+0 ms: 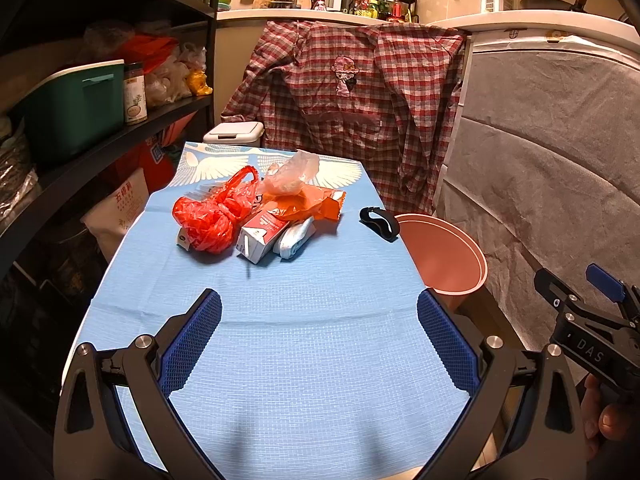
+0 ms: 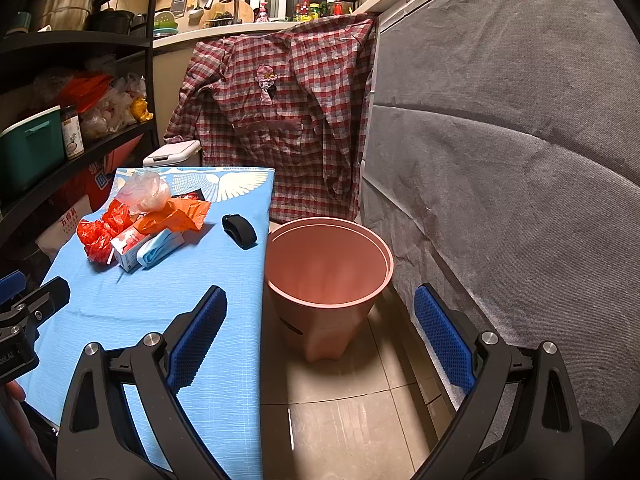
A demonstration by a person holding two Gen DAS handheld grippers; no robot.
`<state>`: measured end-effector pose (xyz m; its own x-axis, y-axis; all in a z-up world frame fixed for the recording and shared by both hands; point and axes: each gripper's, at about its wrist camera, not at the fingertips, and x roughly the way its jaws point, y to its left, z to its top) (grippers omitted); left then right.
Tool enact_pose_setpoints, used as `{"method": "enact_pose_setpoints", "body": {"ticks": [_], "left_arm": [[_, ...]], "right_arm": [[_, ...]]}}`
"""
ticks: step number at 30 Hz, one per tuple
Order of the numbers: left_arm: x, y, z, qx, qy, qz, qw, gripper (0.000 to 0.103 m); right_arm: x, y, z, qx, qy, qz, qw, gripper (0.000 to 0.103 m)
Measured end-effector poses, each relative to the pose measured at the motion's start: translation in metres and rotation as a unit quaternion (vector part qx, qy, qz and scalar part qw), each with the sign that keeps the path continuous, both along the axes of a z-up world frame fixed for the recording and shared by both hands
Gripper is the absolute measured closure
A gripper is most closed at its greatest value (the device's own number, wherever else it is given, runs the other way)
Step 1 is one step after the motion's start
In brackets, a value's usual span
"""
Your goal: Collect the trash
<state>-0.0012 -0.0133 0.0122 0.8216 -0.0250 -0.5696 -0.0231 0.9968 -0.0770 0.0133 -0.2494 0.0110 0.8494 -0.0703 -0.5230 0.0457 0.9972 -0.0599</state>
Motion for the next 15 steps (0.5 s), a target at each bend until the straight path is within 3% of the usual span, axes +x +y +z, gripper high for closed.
{"method": "enact_pose_setpoints", "body": {"ticks": [15], "left_arm": [[0.0014,-0.0053,0.0052,-0.002,-0.002,-0.002,1.0,0.009]], "right_arm": [[0.0004,-0.0005,0.001,0.002,0.001,0.001,1.0,0.01]]}}
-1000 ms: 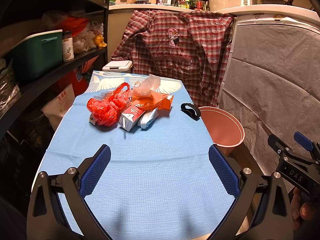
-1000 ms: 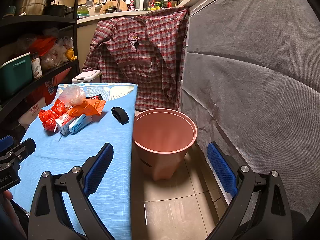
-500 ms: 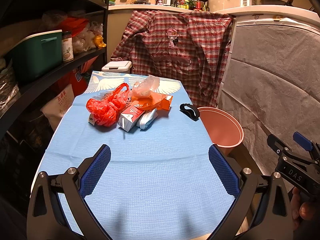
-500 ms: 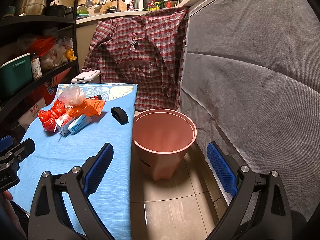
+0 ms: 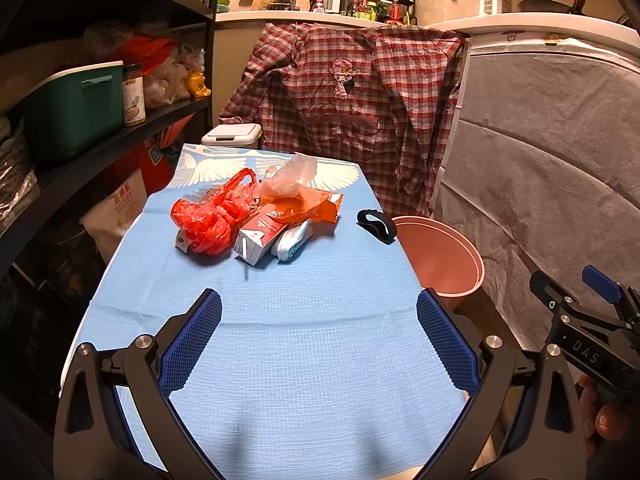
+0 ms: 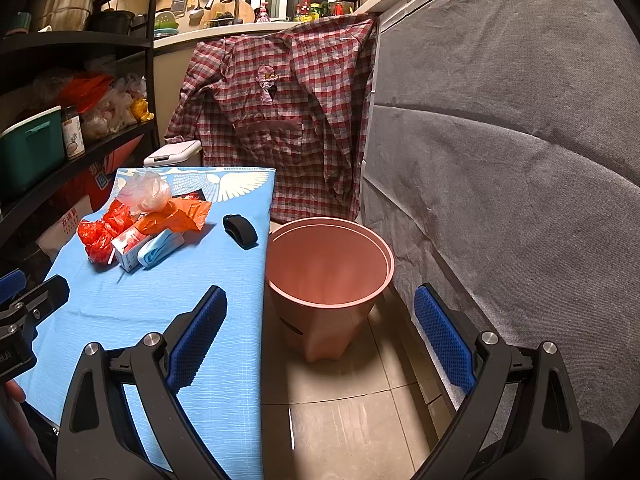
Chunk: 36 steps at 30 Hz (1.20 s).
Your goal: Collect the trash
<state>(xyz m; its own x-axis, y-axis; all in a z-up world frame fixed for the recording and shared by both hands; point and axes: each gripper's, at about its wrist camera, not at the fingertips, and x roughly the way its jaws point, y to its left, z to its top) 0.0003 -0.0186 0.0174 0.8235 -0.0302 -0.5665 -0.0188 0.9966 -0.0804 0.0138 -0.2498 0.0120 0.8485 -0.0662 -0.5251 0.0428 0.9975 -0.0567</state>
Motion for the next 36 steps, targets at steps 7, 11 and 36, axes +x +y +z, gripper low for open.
{"method": "enact_pose_setpoints", "body": {"ticks": [7,11,36], "left_arm": [[0.002,-0.001,0.008,-0.005,-0.006,0.005,1.0,0.014],[0.007,0.008,0.014,-0.01,0.002,0.011,0.9999,0.03],[0.147,0.147,0.038,-0.002,-0.033,-0.018,0.9993,0.065]], "right_arm": [[-0.001,0.0,0.009,0.01,-0.005,0.007,1.0,0.02],[-0.001,0.003,0.019,0.021,-0.018,0.014,1.0,0.032],[0.199,0.045,0.022,0.06,0.027,0.209,0.976,0.075]]}}
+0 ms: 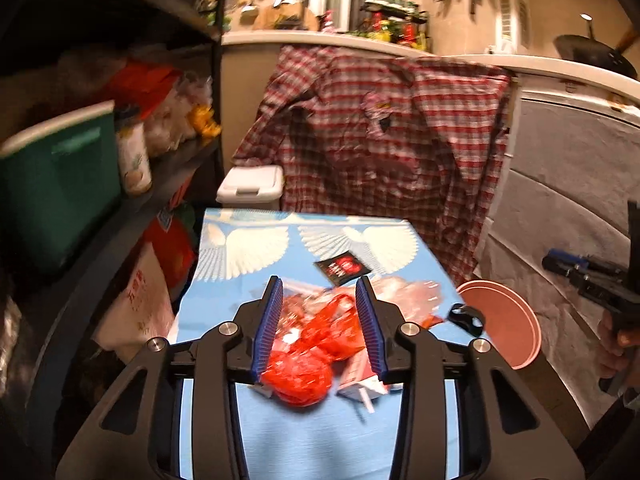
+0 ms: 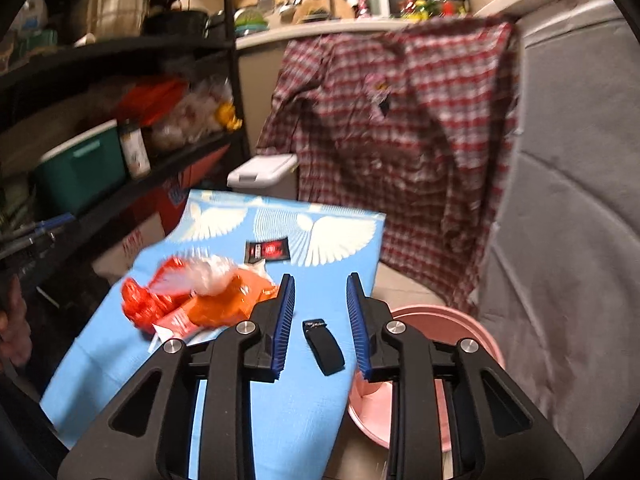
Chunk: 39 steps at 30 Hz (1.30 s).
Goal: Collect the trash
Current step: 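Move the left tool to the red plastic bag while the right tool reaches the black strap, then close the left tool on the red bag while the right tool grasps the black strap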
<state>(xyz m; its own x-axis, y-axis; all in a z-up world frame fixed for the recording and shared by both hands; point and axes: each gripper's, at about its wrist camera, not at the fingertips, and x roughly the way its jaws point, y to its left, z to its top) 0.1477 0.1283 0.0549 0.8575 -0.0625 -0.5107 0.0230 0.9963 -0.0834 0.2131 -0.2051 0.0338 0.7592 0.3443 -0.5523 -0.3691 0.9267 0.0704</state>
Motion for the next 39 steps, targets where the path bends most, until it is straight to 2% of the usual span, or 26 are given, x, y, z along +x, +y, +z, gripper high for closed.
{"method": "enact_pose_setpoints", "body": {"ticks": [6,7,9,11,14,16,22,24,26,28,29,31,33,35,39], "left_arm": [[0.027,0.028,-0.042,-0.038,0.074,0.023,0.9963,0.063],[0.031,0.03,-0.048,-0.043,0.085,0.024,0.9952,0.061],[0.038,0.032,-0.058,-0.053,0.106,0.024,0.9927,0.042],[0.042,0.033,-0.066,-0.055,0.12,0.026,0.9909,0.039],[0.048,0.03,-0.078,-0.048,0.143,0.023,0.9884,0.028],[0.051,0.027,-0.086,-0.036,0.155,0.019,0.987,0.028],[0.059,0.022,-0.104,-0.033,0.19,0.013,0.9811,0.026],[0.06,0.019,-0.106,-0.027,0.193,0.011,0.9808,0.026],[0.06,0.016,-0.107,-0.021,0.193,0.006,0.9809,0.026],[0.06,0.015,-0.108,-0.015,0.197,0.007,0.9803,0.031],[0.06,0.015,-0.108,-0.015,0.199,0.006,0.9799,0.038],[0.06,0.014,-0.108,-0.019,0.202,0.001,0.9792,0.044],[0.061,0.014,-0.106,-0.021,0.204,-0.002,0.9788,0.057],[0.06,0.015,-0.104,-0.025,0.208,-0.005,0.9777,0.076],[0.052,0.015,-0.095,-0.029,0.199,-0.009,0.9796,0.078]], "right_arm": [[0.033,0.012,-0.043,-0.008,0.042,0.014,0.999,0.071],[0.038,0.013,-0.05,-0.007,0.051,0.015,0.999,0.071],[0.049,0.016,-0.065,-0.009,0.075,0.019,0.997,0.068],[0.057,0.019,-0.079,-0.013,0.095,0.023,0.995,0.062],[0.066,0.021,-0.094,-0.017,0.117,0.027,0.993,0.057],[0.072,0.023,-0.103,-0.019,0.131,0.026,0.991,0.056],[0.077,0.03,-0.111,-0.033,0.143,0.025,0.989,0.057],[0.077,0.03,-0.111,-0.034,0.142,0.024,0.989,0.063],[0.077,0.029,-0.11,-0.031,0.144,0.024,0.989,0.073],[0.076,0.028,-0.107,-0.025,0.144,0.025,0.989,0.078],[0.075,0.027,-0.106,-0.024,0.143,0.026,0.989,0.078],[0.072,0.027,-0.103,-0.023,0.139,0.029,0.99,0.079],[0.07,0.029,-0.099,-0.022,0.135,0.033,0.99,0.079],[0.066,0.029,-0.093,-0.02,0.129,0.036,0.991,0.079],[0.058,0.027,-0.08,-0.011,0.116,0.037,0.992,0.079]]}}
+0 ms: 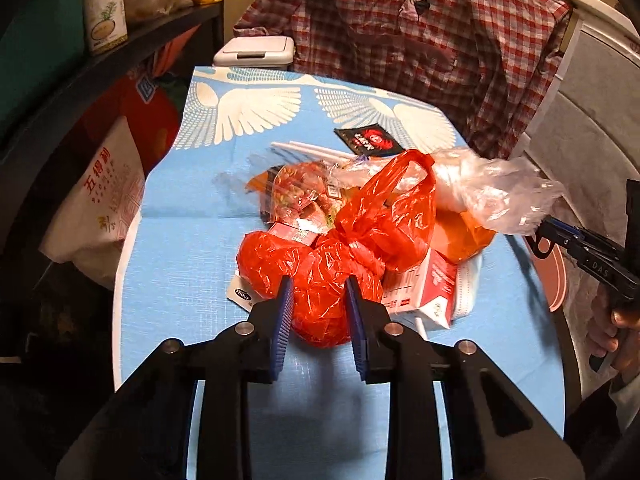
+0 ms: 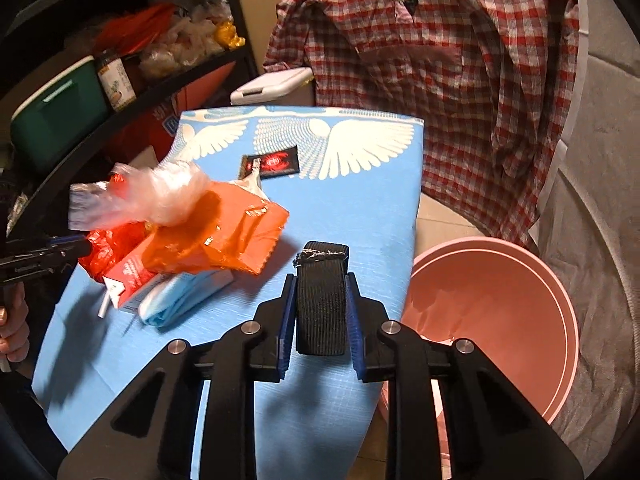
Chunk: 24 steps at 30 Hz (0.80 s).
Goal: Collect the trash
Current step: 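Close the left tool on the red bag while the right tool grasps the black strap, then lift and carry the red bag and black strap over the pink bin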
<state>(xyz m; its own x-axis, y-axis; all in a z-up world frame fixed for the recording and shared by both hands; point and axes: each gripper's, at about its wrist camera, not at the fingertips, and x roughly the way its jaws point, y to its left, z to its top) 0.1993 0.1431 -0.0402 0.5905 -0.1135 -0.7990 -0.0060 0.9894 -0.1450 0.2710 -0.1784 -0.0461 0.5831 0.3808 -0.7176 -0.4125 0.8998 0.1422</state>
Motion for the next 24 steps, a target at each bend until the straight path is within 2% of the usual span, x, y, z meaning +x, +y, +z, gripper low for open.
{"method": "enact_pose_setpoints", "body": {"ticks": [10,24], "left_arm": [[-0.026,0.003,0.036,-0.01,-0.04,0.017,0.999,0.085],[-0.044,-0.017,0.072,-0.007,-0.103,0.03,0.9942,0.088]], "right_arm": [[-0.028,-0.014,0.04,0.026,-0.041,-0.009,0.999,0.079],[-0.049,-0.04,0.064,0.042,-0.073,-0.045,0.995,0.079]]}}
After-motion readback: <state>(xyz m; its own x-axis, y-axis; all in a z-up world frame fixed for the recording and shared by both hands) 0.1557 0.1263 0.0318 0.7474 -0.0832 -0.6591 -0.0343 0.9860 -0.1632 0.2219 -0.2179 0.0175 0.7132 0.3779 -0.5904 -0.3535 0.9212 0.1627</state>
